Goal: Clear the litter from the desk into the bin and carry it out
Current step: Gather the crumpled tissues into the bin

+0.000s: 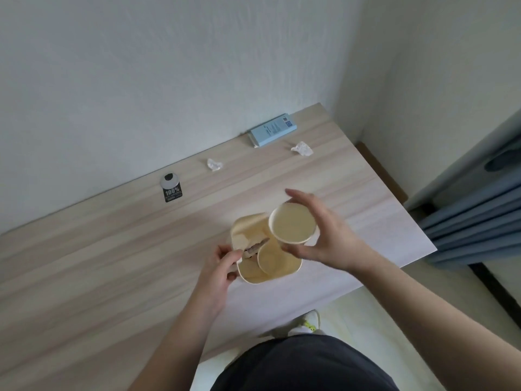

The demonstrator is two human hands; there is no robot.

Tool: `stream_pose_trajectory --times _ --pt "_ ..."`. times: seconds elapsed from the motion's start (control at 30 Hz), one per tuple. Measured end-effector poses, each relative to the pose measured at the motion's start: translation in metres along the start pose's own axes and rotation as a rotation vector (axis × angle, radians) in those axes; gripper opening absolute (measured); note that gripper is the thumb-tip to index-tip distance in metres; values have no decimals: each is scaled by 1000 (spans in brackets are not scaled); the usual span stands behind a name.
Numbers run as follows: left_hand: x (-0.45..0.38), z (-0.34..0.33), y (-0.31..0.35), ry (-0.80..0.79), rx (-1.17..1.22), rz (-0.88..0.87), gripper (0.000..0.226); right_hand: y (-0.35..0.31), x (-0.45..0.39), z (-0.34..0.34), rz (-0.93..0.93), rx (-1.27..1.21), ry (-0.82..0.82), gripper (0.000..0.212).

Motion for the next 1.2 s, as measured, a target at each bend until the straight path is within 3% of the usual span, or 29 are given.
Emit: stream_pose_trajectory --times 0.13,0.23,0.43,0.8,0.93,1.2 --pt "5 7 -1 22 18 4 25 -9 -10 -55 -116 145 -204 91" --pt "13 13 3 21 -5 -23 27 -9 -13 -79 -242 254 -209 89" --pt "21 35 5 -3 -14 -48 14 -24 -22 -105 -282 403 -242 87" --pt "40 75 2 -5 26 -77 11 -56 -32 -143 -333 522 -319 81" --pt "42 88 2 -13 64 -95 10 -69 -37 -143 -352 565 -365 90" --pt "37 105 4 -76 139 -114 21 -81 -43 -145 -367 564 -346 50"
Point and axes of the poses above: each hand's wrist, its own x-axis away from the middle knuckle, its own z-axis out of the back of the hand, y = z × x, the point moved 3 cm from there along -x, towards the middle knuckle, and after that the axes turned 10 degrees about -y, right-handed, at the moved point
